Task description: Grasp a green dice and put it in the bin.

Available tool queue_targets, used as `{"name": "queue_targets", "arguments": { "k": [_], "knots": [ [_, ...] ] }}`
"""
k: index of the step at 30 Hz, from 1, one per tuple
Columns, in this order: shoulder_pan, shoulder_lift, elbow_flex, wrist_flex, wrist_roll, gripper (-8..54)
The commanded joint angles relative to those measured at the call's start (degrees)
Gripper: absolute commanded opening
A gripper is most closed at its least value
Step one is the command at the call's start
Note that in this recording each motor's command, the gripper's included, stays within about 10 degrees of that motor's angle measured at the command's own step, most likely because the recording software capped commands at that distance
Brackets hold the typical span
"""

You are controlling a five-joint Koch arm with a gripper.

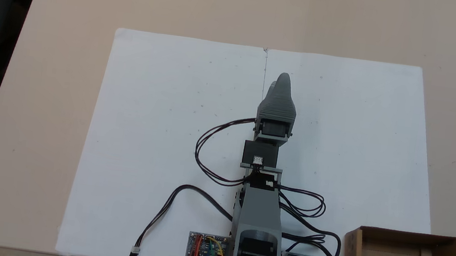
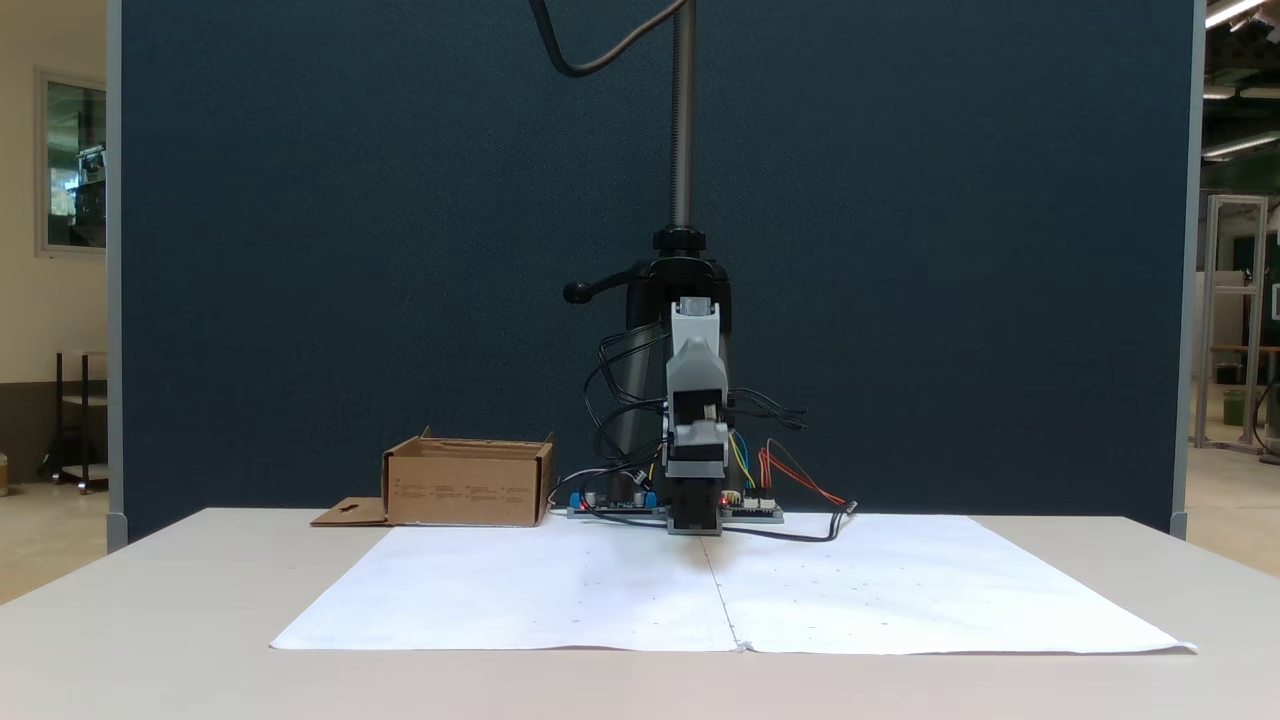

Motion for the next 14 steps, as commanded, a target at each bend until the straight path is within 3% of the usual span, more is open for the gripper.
{"name": "queue_targets", "arguments": {
  "k": [1,14],
  "knots": [
    [0.2,6.2,3.8,-9.6,1.1,45.2],
    [0.2,6.2,3.8,-10.5,1.1,45.2]
  ]
}}
